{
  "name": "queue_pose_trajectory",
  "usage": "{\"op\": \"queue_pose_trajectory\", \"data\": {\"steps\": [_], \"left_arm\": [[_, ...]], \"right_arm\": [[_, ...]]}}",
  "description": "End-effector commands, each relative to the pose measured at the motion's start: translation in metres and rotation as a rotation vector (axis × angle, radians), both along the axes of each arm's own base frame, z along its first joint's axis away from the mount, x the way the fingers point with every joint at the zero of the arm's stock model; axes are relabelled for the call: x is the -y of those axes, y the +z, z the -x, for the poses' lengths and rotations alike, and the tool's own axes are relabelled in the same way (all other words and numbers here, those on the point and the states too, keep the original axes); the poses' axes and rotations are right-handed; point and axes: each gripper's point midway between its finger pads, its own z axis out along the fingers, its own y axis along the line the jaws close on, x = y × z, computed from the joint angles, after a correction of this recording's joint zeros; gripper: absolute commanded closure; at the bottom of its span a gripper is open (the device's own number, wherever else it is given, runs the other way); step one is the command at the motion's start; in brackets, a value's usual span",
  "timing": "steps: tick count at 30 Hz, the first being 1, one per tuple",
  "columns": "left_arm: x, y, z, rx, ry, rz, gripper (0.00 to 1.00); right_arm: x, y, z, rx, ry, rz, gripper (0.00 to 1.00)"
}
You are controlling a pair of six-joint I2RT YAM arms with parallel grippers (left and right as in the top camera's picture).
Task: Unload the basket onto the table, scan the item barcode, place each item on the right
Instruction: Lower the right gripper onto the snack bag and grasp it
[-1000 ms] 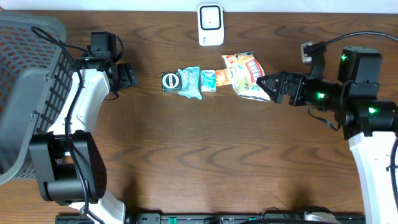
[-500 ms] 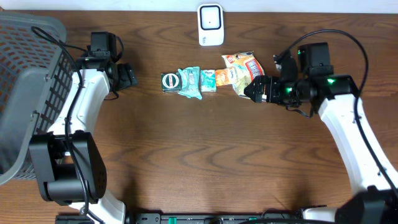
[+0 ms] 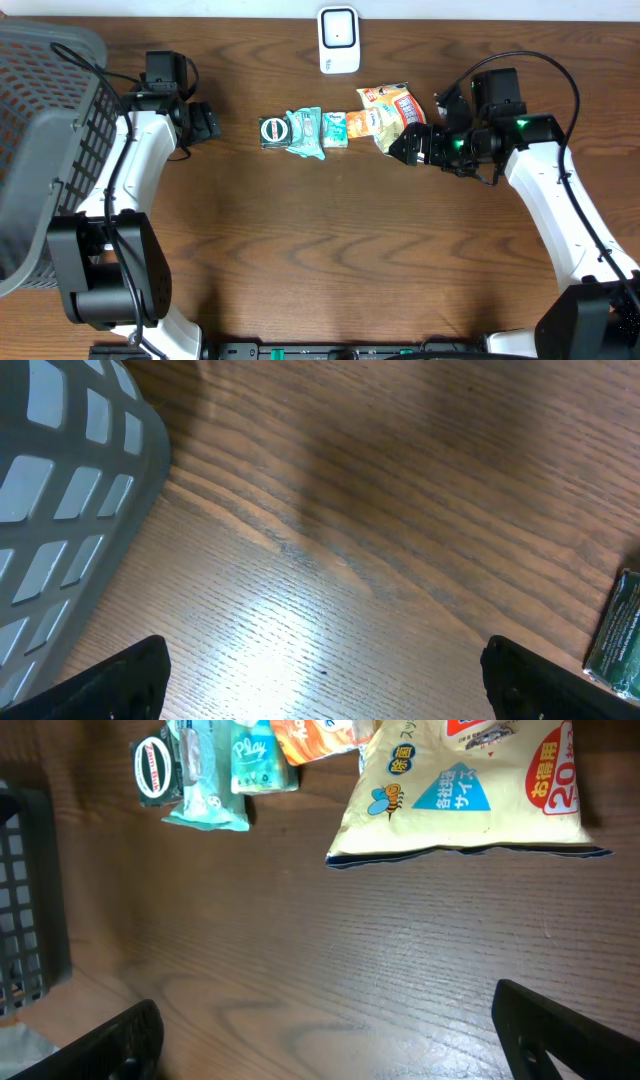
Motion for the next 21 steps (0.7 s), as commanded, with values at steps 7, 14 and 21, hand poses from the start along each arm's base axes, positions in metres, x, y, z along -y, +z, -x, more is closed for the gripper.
{"op": "queue_pose_trajectory", "data": {"steps": [7, 14, 21], "left_arm": [[-0.001, -0.002, 0.002, -0.01, -0.013, -0.01, 0.02], [-0.001, -0.002, 0.002, -0.01, -0.013, -0.01, 0.02], [-0.001, -0.002, 0.002, -0.01, -0.013, -0.01, 0.02]], "right_arm": [[-0.016, 0.004, 0.001, 0.008, 0.034, -0.013, 0.01], [-0.019, -0.001, 0.004, 0.009, 0.046, 0.047, 0.01], [-0.022, -0.002, 0.001, 0.034, 0.054, 0.072, 0.01]]}}
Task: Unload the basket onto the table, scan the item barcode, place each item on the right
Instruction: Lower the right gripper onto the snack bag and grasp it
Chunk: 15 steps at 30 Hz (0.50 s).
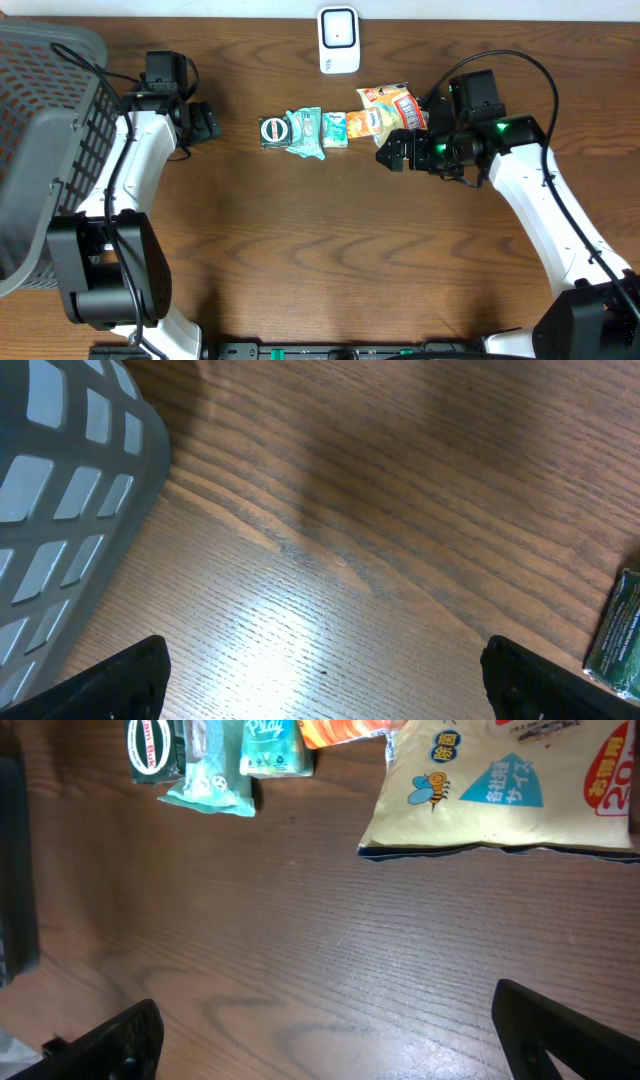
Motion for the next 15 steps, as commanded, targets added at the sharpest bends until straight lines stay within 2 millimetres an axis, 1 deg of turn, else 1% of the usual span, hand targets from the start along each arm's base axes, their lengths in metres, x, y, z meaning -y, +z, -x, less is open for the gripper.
{"op": "queue_pose_trajectory", "data": {"steps": [1, 11, 15], "left_arm": [[-0.0008, -0.0018, 0.0016, -0.009, -0.013, -0.01, 0.02], [-0.0008, -0.0019, 0.0017, -0.01, -0.013, -0.01, 0.02], [-0.0008, -0.0018, 0.0016, -0.009, -0.013, -0.01, 0.02]], "right_arm": [[-0.0009, 0.002, -0.0042, 0.013, -0.004, 0.013, 0.01], [0.0044, -0.0004, -0.0053, 0.016, -0.017, 0.044, 0.01], [0.0045, -0.0002, -0.0061, 0.035, 0.013, 0.054, 0.01]]}}
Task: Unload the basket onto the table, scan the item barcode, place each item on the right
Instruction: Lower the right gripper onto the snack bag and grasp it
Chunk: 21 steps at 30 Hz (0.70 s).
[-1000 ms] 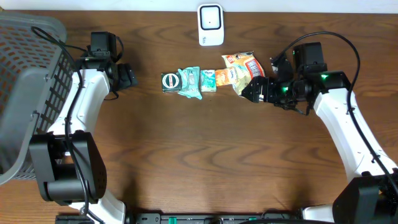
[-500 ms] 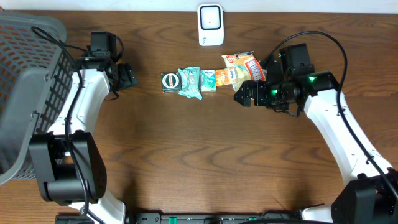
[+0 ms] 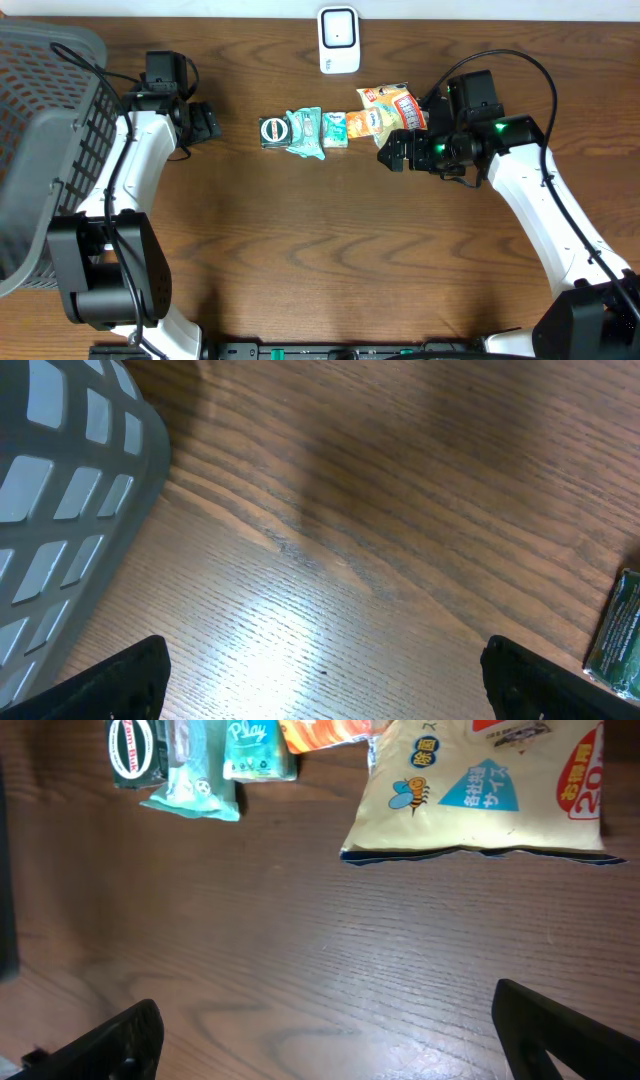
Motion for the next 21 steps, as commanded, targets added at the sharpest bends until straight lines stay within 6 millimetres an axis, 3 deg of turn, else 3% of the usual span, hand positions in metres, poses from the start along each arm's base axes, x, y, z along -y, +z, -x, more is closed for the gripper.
{"op": "queue_pose_trajectory", "data": {"steps": [1, 8, 21], "left_arm": [[-0.001, -0.002, 0.002, -0.01, -0.013, -0.01, 0.02], [-0.001, -0.002, 0.002, -0.01, -0.013, -0.01, 0.02], [-0.001, -0.002, 0.002, -0.01, -0.013, -0.01, 0.03]], "right_arm": [[-0.001, 0.003, -0.006, 0.036, 0.029, 0.018, 0.01], [-0.002, 0.007, -0.016, 0.083, 0.027, 0.014, 0.01], [0.005, 0.001, -0.017, 0.08, 0.009, 0.057, 0.01]]}}
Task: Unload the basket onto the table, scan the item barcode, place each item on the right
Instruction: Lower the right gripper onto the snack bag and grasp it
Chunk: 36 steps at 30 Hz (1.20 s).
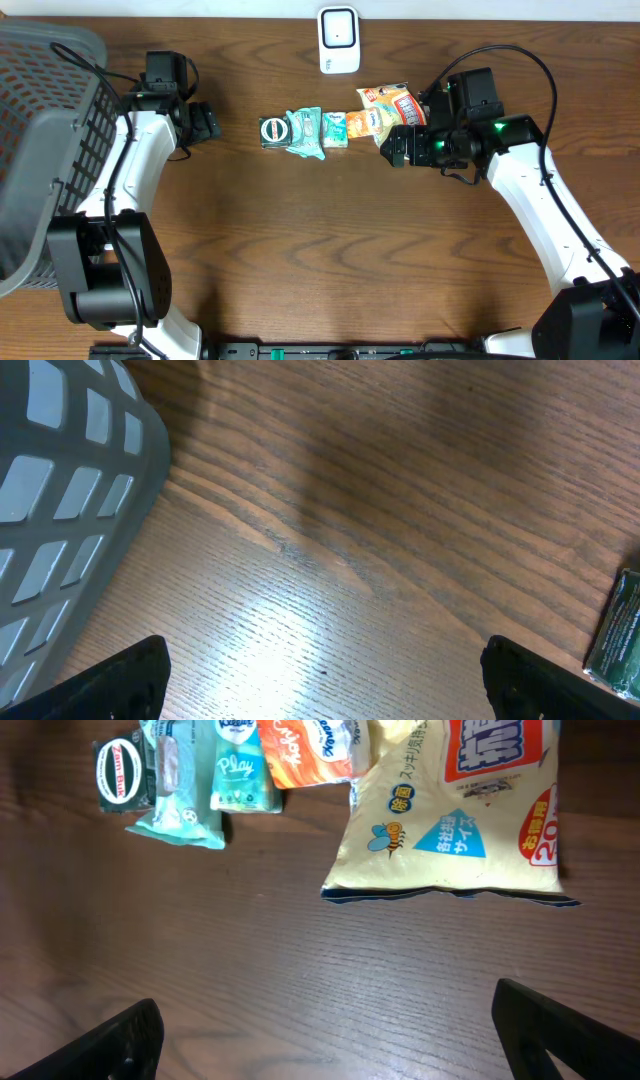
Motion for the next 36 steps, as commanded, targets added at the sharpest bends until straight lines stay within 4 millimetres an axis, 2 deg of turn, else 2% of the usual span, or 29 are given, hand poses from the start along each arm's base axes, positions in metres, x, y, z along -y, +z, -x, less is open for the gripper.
{"op": "queue_pose_trajectory", "data": {"steps": [1, 9, 36], "left_arm": [[-0.001, -0.002, 0.002, -0.01, -0.013, -0.01, 0.02], [-0.001, -0.002, 0.002, -0.01, -0.013, -0.01, 0.02], [-0.001, -0.002, 0.002, -0.01, -0.013, -0.01, 0.03]], "right_arm": [[0.0, -0.001, -0.002, 0.008, 0.01, 0.014, 0.01], [0.002, -0.013, 0.006, -0.024, 0.01, 0.021, 0.01], [0.001, -0.013, 0.007, -0.027, 0.012, 0.022, 0.01]]}}
